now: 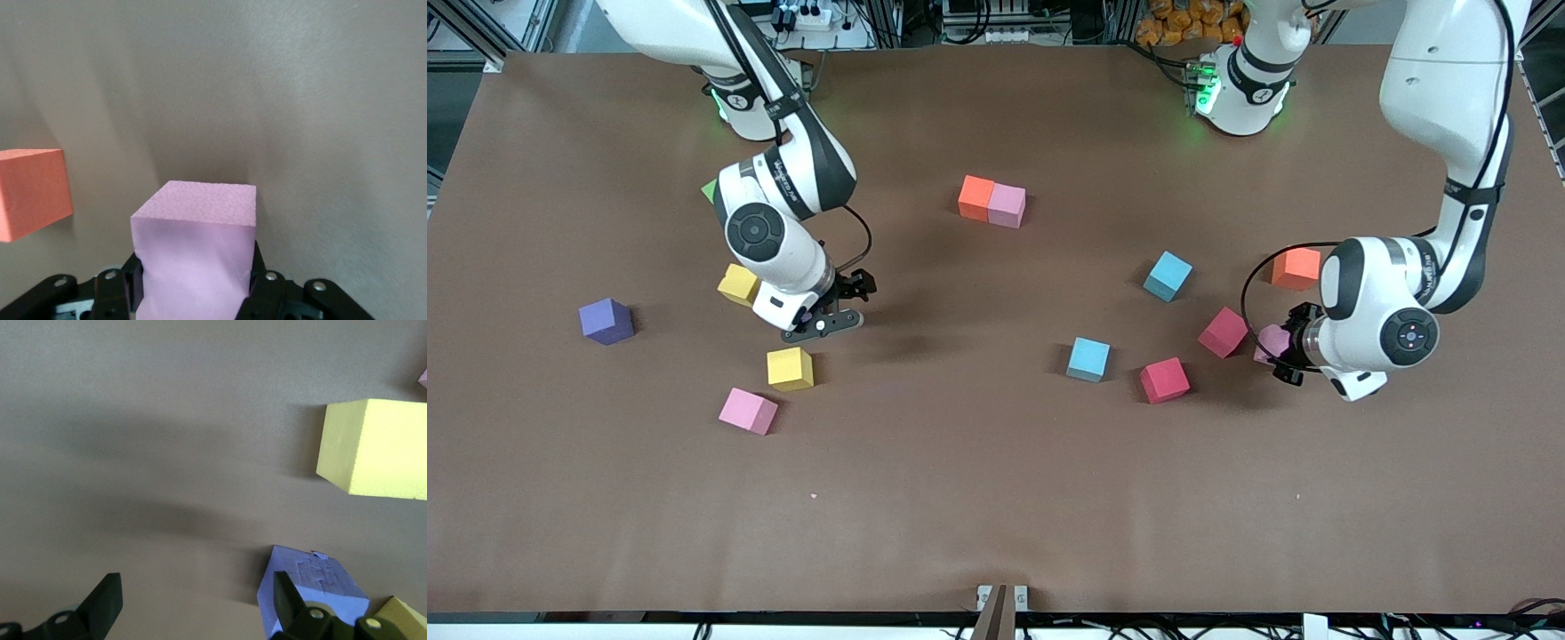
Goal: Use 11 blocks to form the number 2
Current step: 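Carry the pink cube with the left gripper while the right gripper grasps purple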
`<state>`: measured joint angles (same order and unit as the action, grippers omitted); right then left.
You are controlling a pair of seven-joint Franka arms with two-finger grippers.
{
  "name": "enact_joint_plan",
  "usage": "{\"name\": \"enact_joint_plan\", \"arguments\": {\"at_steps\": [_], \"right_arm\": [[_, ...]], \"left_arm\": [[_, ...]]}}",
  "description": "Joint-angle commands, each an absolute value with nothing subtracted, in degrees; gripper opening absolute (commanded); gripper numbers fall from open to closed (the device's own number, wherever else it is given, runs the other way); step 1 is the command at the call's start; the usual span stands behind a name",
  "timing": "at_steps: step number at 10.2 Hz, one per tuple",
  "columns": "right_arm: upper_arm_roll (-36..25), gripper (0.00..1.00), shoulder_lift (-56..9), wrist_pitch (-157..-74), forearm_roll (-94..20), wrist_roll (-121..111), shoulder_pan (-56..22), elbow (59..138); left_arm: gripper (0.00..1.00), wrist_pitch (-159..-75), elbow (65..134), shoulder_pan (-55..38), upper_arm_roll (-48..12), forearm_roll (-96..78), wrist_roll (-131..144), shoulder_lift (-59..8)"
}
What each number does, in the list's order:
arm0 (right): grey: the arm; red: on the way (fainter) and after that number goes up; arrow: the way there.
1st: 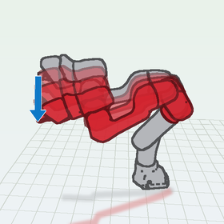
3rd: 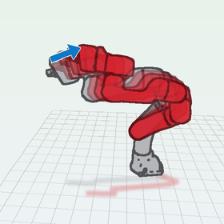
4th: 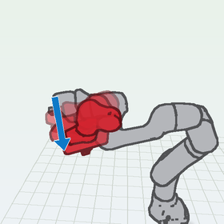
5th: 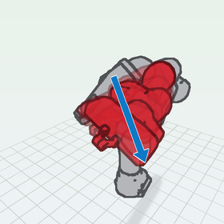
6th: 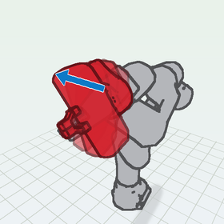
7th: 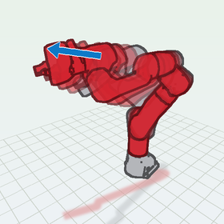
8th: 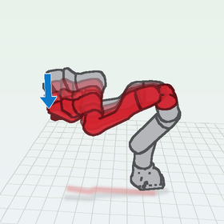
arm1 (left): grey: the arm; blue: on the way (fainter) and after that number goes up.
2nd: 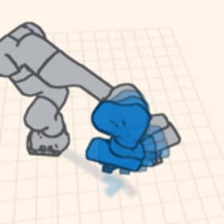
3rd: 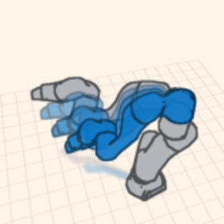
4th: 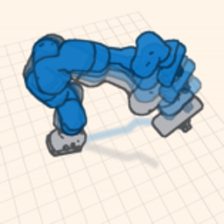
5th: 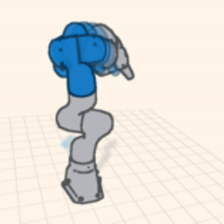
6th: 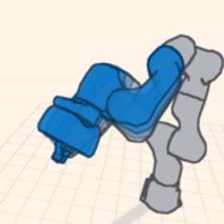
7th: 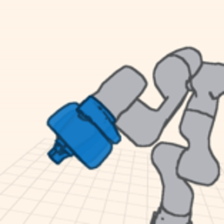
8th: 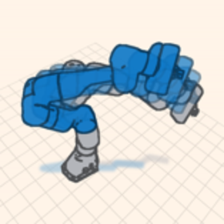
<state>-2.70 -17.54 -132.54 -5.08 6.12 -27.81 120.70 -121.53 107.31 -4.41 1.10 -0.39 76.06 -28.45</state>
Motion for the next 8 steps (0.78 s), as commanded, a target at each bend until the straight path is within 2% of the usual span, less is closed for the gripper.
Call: {"name": "enact_joint_plan", "arguments": {"at_steps": [1, 5, 8], "right_arm": [[-2.64, 1.0, -17.31, -132.45, -4.66, 6.68, -28.04, 120.5], [-2.64, 1.0, -17.4, -132.54, -4.48, 6.33, -28.21, 120.5], [-2.64, 1.0, -17.49, -132.89, -3.87, 6.42, -28.3, 120.67]], "left_arm": [[0.32, -116.04, 105.13, -5.01, 1.41, 0.18, 75.32, -26.63], [0.31, -109.18, 104.24, -8.43, 0.88, -2.62, 79.42, -21.11], [0.29, -105.31, 105.02, -7.91, -7.88, -4.13, 88.22, -18.99]]}}
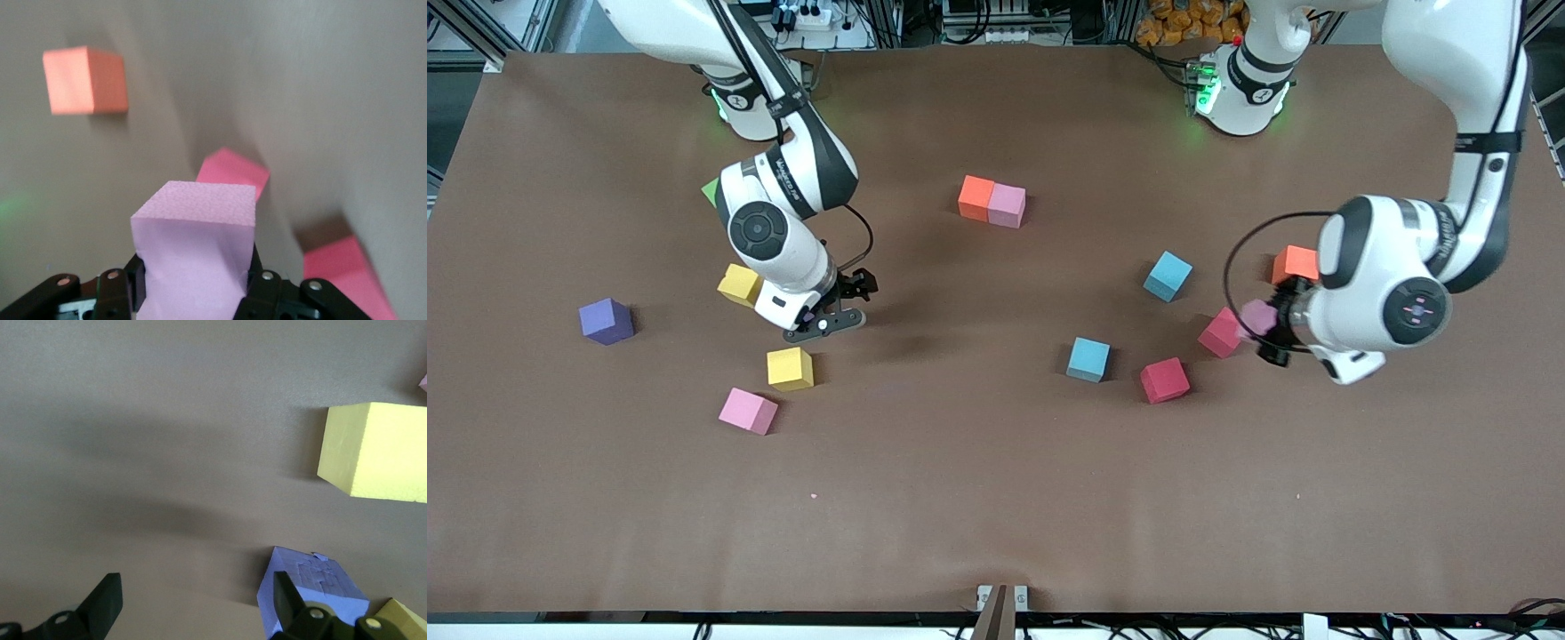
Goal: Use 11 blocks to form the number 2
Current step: 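Carry the pink cube with the left gripper while the right gripper grasps purple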
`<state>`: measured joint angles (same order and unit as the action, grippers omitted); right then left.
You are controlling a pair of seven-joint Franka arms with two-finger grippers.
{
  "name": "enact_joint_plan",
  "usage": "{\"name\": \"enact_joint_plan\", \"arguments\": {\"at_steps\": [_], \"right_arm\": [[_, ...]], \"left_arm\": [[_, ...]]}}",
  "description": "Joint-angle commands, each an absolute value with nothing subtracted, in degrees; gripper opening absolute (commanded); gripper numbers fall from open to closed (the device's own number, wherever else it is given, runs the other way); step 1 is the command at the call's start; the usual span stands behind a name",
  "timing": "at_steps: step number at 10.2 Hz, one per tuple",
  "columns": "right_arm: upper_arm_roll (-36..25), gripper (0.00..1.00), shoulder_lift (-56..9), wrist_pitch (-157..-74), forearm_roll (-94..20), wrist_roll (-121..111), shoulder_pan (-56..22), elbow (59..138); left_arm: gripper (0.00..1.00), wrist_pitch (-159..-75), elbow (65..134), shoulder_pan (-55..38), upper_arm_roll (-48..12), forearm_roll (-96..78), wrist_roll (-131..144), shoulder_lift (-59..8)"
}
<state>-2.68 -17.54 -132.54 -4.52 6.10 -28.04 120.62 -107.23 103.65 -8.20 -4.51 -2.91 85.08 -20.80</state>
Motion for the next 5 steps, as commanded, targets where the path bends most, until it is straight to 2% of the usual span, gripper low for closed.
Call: {"name": "enact_joint_plan", "arguments": {"at_steps": [1, 2, 5], "right_arm": [[-2.64, 1.0, -17.4, -132.89, -3.87, 6.68, -28.65, 120.41], [-2.64, 1.0, -17.4, -132.89, -3.87, 6.68, -28.83, 120.06], [-2.64, 1.0, -16.61, -132.63, -3.87, 6.77, -28.48, 119.88]], "left_arm": [[0.25, -104.34, 105.46, -7.74, -10.96, -4.57, 91.37, -18.55], [0.21, -104.24, 106.69, -7.82, -14.47, -4.57, 94.1, -18.72], [0.2, -104.5, 109.5, -7.82, -20.72, -4.57, 97.11, -18.98]]}}
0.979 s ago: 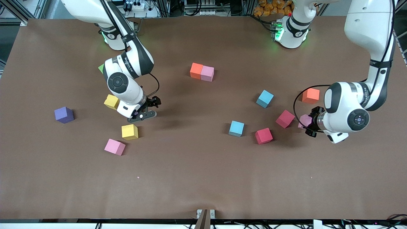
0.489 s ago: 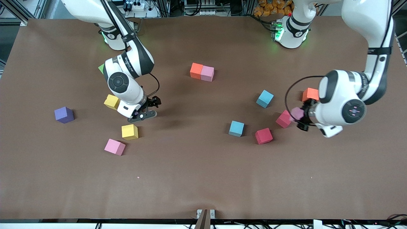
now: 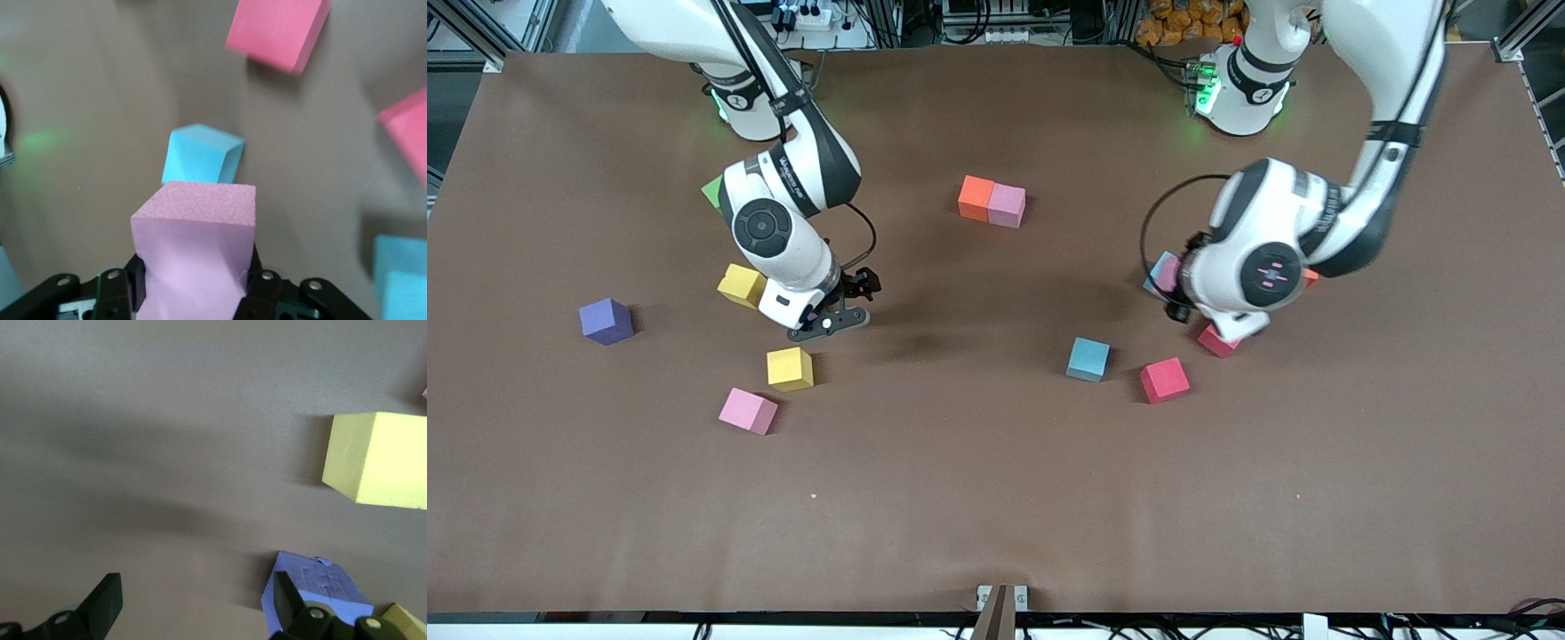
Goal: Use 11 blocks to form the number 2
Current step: 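Carry the pink cube with the left gripper while the right gripper grasps purple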
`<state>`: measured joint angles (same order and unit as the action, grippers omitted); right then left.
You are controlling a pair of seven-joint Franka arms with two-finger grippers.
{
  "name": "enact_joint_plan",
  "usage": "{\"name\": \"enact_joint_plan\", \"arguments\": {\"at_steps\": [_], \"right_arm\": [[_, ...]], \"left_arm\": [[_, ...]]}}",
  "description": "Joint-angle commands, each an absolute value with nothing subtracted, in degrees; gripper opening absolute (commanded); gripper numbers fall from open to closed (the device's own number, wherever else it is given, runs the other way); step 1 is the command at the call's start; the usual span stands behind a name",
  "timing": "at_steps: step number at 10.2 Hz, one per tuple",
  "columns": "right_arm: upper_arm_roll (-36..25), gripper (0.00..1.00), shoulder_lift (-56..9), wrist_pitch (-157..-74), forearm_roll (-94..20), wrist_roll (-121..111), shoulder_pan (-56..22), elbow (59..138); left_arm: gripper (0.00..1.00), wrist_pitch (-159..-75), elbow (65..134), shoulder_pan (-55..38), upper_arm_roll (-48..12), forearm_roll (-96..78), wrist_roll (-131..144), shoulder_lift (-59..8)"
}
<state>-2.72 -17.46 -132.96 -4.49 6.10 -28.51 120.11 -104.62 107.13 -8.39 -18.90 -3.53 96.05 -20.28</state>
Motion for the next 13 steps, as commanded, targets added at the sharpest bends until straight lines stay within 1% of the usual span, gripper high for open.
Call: {"name": "enact_joint_plan", "arguments": {"at_steps": [1, 4, 6, 8, 11, 12, 13], "right_arm": [[-2.64, 1.0, -16.61, -132.63, -3.87, 6.77, -28.48, 119.97], [-2.55, 1.0, -16.35, -132.19, -3.96, 6.77, -28.31, 120.15], [-2.46, 1.0, -17.31, -133.06, -4.13, 8.51, -30.13, 120.14], [-2.46, 1.0, -18.02, -134.9, -4.22, 10.1, -30.41, 121.89], [-2.81, 1.0, -15.48, -136.41, -3.96, 10.37, -29.54, 126.11], [-2.9, 1.0, -14.86, -136.06, -3.96, 12.72, -27.44, 126.73], [-2.9, 1.0, -14.77, -135.79, -3.96, 16.14, -26.99, 126.91]], "left_arm": [[0.2, -104.85, 110.73, -7.82, -22.13, -4.66, 100.6, -18.72], [0.21, -111.24, 117.4, -5.54, -29.69, -4.39, 107.22, -15.48], [0.22, -116.6, 121.53, -5.8, -31.11, -4.31, 108.1, -13.54], [0.22, -127.56, 127.24, -6.06, -34.0, -4.31, 111.68, -13.45], [0.22, -138.74, 133.22, -5.89, -37.78, -4.31, 118.19, -13.97], [0.22, -140.95, 134.81, -5.89, -38.14, -4.31, 119.17, -13.63], [0.22, -141.32, 135.17, -5.8, -38.32, -4.31, 119.88, -13.88]]}}
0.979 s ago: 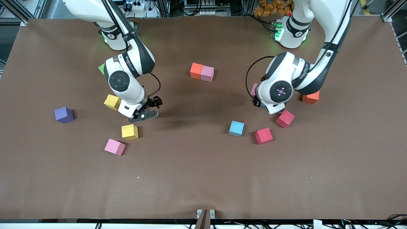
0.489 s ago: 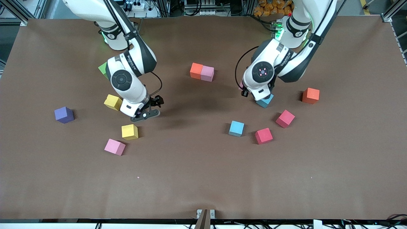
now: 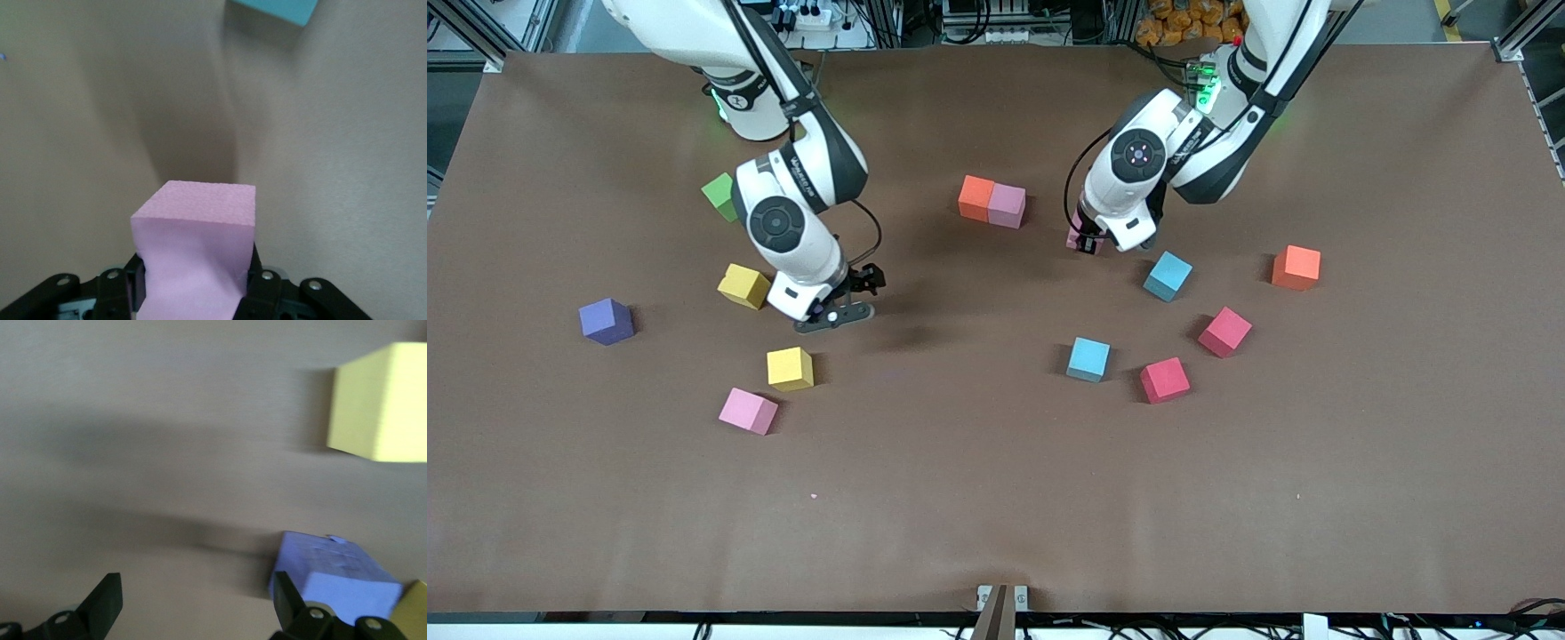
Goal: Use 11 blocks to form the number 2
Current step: 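Carry the pink cube with the left gripper while the right gripper grasps purple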
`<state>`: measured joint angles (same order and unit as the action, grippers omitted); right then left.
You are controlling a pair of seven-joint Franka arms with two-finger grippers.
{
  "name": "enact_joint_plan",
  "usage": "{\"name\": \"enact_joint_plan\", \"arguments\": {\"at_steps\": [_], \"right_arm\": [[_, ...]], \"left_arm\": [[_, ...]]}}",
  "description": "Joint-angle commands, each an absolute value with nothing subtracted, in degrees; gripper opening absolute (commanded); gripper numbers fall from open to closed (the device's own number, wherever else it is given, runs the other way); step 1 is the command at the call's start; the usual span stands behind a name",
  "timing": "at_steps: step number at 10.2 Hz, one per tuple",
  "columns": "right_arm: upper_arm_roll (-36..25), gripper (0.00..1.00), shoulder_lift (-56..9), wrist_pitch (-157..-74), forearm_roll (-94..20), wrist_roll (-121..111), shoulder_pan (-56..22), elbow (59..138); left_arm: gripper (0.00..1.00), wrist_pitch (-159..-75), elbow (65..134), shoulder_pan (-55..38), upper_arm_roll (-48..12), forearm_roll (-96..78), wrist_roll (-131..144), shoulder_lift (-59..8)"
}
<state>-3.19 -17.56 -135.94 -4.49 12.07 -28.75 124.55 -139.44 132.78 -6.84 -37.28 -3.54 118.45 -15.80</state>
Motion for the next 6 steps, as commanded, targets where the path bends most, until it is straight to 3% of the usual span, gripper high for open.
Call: {"name": "enact_joint_plan", "arguments": {"at_steps": [1, 6], "right_arm": [[-3.07, 1.0, -14.33, -135.79, -3.96, 17.39, -26.9, 127.87], [-7.72, 1.0, -12.66, -135.62, -2.9, 11.88, -26.63, 129.99]], "left_arm": [[0.21, -142.29, 135.26, -6.15, -39.19, -4.31, 122.32, -14.32], [0.21, -147.65, 136.85, -6.59, -42.27, -3.96, 130.33, -16.95]]}}
